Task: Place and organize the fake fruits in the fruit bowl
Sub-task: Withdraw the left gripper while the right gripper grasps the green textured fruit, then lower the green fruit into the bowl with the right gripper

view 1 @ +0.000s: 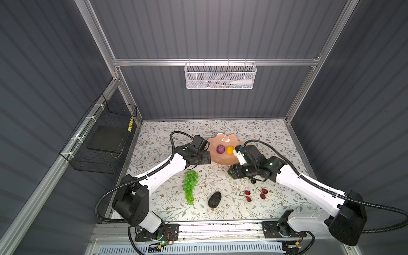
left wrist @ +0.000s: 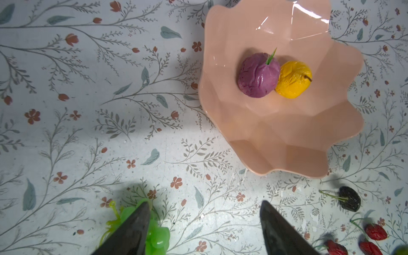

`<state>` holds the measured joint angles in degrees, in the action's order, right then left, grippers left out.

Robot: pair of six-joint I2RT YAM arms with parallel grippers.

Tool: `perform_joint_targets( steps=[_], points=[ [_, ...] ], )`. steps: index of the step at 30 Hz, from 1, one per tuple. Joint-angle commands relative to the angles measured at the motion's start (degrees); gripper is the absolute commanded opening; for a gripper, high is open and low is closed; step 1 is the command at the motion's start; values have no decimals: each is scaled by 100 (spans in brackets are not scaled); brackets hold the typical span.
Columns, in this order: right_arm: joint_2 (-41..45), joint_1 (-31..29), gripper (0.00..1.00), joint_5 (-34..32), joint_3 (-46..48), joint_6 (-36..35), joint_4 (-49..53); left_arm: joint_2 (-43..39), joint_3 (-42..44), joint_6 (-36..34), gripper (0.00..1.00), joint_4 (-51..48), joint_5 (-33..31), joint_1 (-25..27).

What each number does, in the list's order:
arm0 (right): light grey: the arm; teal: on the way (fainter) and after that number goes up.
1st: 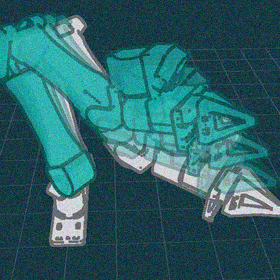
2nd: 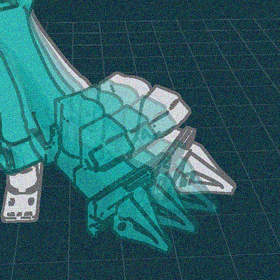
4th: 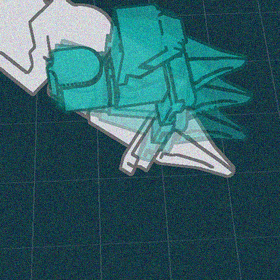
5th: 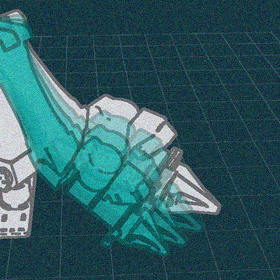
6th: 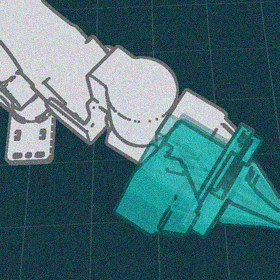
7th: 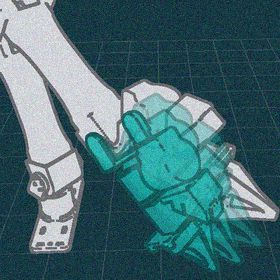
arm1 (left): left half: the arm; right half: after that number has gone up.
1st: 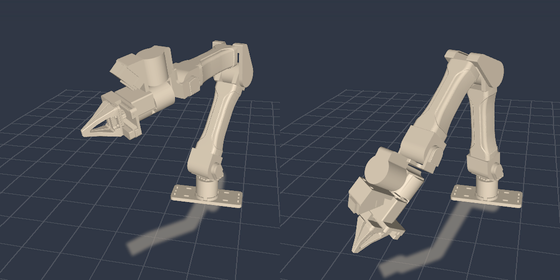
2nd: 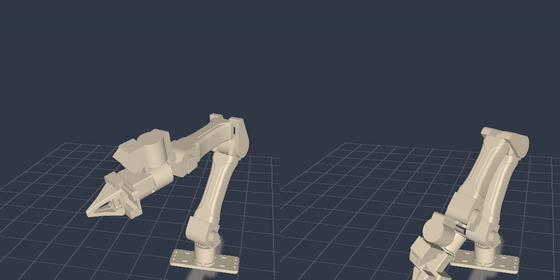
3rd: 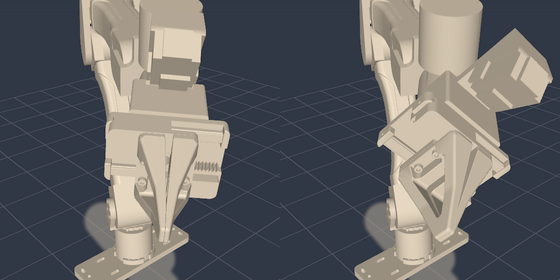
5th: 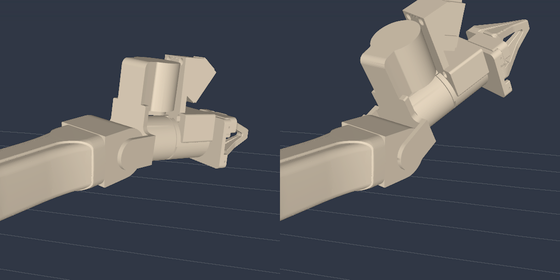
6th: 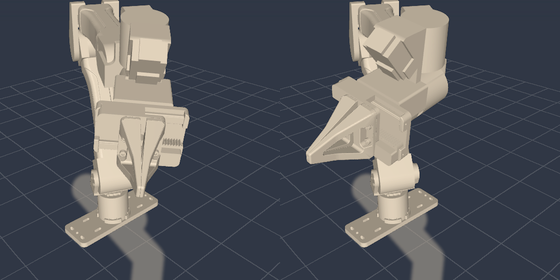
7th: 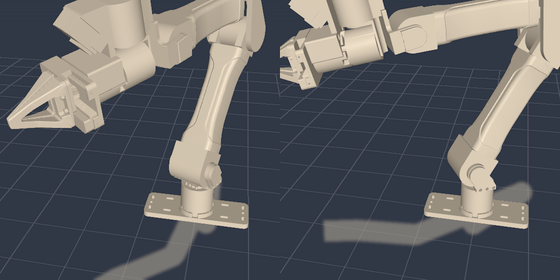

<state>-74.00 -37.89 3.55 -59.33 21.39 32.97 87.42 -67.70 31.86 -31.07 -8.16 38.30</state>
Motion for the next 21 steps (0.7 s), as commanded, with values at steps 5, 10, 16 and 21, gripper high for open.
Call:
perform_joint_targets(
  steps=[5,10,16,21],
  points=[
    [-1167,645,62,-190,-677,-604,-1178,-386,434,214,79,-126,-58,2],
    [-2032,697,62,-341,-1014,-681,-1680,-449,636,489,79,-67,61,2],
    [-2620,711,62,-347,-1098,-607,-1971,-715,795,645,79,-80,-54,2],
    [-2834,711,62,-404,-1042,-635,-2021,-694,662,563,79,-216,-133,2]
  ],
)
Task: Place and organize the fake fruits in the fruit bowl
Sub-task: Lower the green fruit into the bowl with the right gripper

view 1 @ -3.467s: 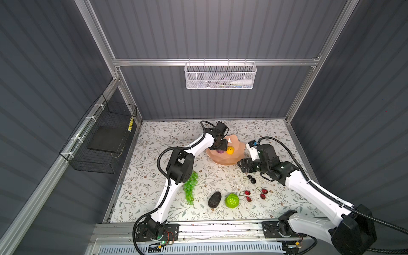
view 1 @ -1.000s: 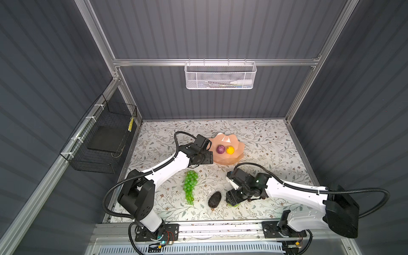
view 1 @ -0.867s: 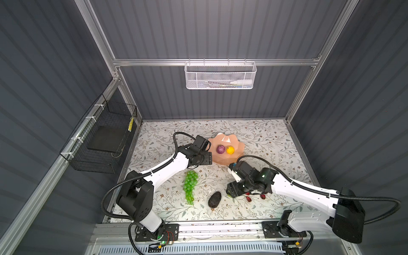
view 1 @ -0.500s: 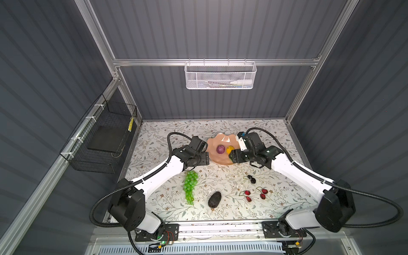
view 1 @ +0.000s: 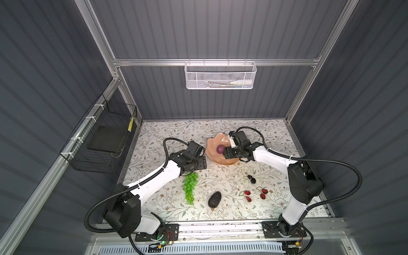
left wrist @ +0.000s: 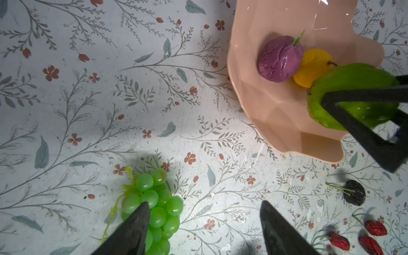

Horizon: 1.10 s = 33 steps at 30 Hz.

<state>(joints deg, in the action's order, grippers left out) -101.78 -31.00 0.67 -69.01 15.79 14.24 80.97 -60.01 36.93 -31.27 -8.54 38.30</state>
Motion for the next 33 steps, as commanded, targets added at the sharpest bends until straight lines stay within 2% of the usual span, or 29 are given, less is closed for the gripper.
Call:
perform_joint_targets(
  steps=[1,14,18,21,28,33],
  points=[
    [-88,20,62,-158,-46,-84,-169,-32,-137,48,79,-211,-102,2],
    [-616,16,67,-516,-111,-347,-369,-102,-320,-79,82,-524,-53,2],
    [-724,31,71,-515,-190,-344,-396,-145,-427,-197,85,-700,-40,2],
    [-736,21,74,-525,-246,-369,-379,-127,-498,-252,85,-795,108,2],
    [-532,5,88,-548,-261,-454,-396,58,-679,-460,88,-1061,743,10],
    [-288,-27,91,-561,-261,-511,-340,256,-672,-600,90,-1172,1352,26]
  ],
)
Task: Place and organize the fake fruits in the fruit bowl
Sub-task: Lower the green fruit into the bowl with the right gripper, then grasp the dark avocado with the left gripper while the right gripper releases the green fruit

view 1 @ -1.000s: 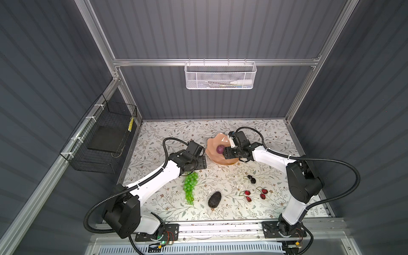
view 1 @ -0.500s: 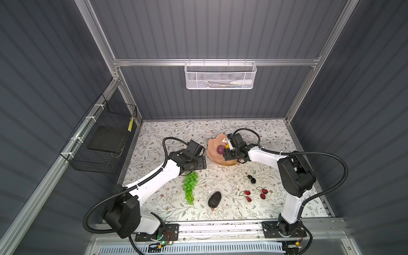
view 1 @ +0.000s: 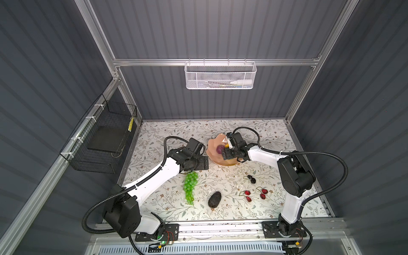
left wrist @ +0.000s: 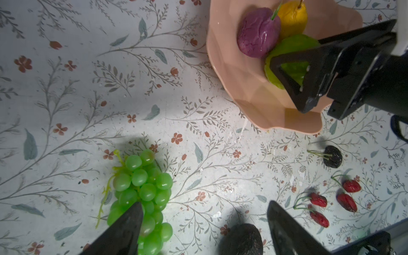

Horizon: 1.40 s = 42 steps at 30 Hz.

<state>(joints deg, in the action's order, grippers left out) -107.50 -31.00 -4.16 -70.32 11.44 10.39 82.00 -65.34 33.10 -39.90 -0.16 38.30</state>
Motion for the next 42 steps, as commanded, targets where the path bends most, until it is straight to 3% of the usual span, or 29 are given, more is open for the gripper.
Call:
perform_joint_targets(
  steps=[1,9,21,24,37,42],
  points=[
    [396,-32,91,-105,-121,-95,65,201,-141,-264,90,-342,633,43],
    [1437,-72,91,-174,16,-286,344,601,-184,-697,89,-673,1255,777],
    [2653,-64,90,67,1189,116,-4,948,372,-624,88,-684,1554,1869],
    [2707,-53,90,36,1325,172,-39,1233,211,-668,85,-781,1364,2034],
    [2726,-11,90,90,1539,183,-143,1718,356,-418,64,-545,1424,2199],
    [2739,-2,90,78,1566,192,-152,1608,388,-325,46,-510,1370,2199]
  ],
)
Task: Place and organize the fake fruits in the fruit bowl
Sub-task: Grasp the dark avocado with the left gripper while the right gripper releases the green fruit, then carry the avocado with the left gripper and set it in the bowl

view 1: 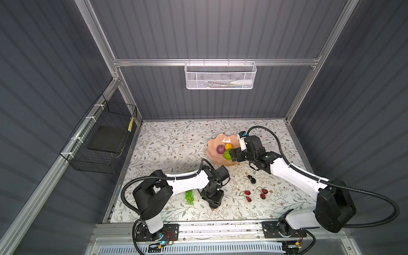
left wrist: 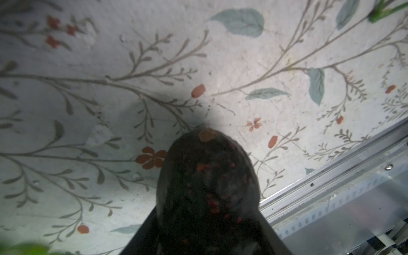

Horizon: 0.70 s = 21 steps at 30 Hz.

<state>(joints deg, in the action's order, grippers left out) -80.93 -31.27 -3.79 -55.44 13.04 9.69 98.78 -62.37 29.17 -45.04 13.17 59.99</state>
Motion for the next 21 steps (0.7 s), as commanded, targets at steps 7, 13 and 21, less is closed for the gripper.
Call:
perform_joint_targets(
  steps=[7,13,21],
  points=[
    [244,34,90,6,115,61,-49,-523,122,213,43,13,-207,15],
    [603,250,90,323,204,375,-143,-782,-910,76,43,-287,-486,-383],
    [619,516,90,680,175,448,-98,84,-2551,-832,43,-183,-659,-1404]
  ],
)
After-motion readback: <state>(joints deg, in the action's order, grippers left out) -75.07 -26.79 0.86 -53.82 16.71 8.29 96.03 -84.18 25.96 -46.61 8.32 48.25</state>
